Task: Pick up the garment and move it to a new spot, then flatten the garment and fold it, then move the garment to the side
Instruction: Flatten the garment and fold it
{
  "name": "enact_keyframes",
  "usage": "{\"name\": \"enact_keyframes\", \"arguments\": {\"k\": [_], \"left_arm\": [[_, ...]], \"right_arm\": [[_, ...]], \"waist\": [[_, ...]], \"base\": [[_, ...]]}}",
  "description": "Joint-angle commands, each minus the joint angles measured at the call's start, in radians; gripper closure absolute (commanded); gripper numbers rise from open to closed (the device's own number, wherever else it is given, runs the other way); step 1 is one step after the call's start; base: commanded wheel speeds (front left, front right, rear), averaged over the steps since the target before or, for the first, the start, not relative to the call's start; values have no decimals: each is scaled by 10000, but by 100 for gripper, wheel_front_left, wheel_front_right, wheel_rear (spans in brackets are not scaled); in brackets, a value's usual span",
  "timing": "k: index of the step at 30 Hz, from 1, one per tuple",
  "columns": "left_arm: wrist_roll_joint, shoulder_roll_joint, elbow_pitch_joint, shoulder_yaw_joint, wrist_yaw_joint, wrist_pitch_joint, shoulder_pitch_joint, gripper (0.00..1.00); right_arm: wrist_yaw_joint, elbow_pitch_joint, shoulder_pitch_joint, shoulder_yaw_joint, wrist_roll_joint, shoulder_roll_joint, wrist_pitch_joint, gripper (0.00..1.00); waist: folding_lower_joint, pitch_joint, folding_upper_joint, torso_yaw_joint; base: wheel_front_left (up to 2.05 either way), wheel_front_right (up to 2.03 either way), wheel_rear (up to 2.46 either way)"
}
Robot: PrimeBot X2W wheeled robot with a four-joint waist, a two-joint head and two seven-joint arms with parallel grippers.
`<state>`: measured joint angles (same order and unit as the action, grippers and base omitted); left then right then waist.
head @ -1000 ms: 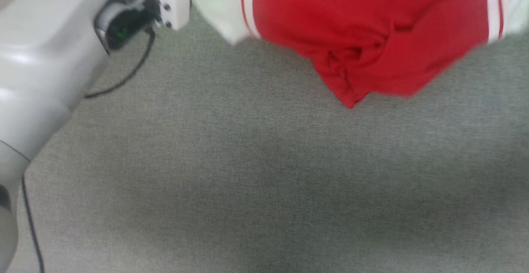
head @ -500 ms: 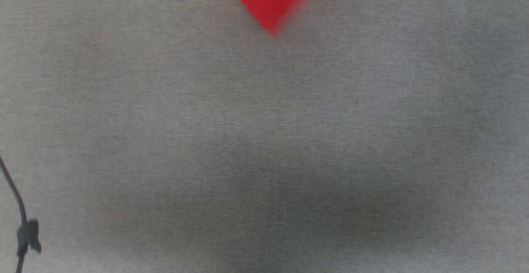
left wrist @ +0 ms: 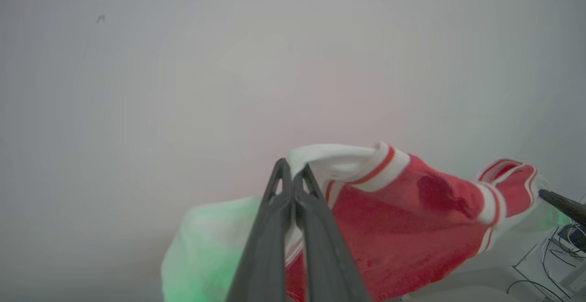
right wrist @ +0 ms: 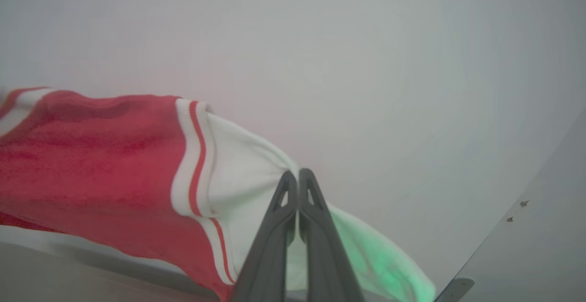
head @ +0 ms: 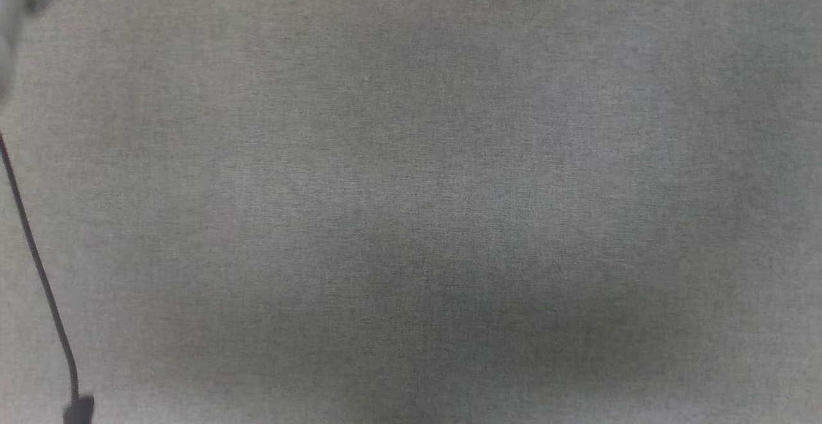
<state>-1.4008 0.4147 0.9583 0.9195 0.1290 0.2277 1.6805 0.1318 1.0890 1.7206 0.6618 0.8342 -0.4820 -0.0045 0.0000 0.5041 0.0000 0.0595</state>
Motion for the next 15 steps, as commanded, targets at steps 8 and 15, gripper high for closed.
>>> {"name": "enact_keyframes", "arguments": {"k": [8, 15], "left_arm": [[-1085, 1395, -3611, 1027, 14, -592, -4276, 100], [-1552, 2643, -6058, 1704, 15, -264, -7306, 100]], "right_arm": [[-20, -3342, -4021, 988, 1889, -2097, 1166, 100], [-20, -6441, -7628, 1192, 3395, -3891, 1933, 100]], "waist": [[0, -352, 0, 277], [0, -951, 0, 248]], "base": [[0, 0, 0], [0, 0, 0]]}}
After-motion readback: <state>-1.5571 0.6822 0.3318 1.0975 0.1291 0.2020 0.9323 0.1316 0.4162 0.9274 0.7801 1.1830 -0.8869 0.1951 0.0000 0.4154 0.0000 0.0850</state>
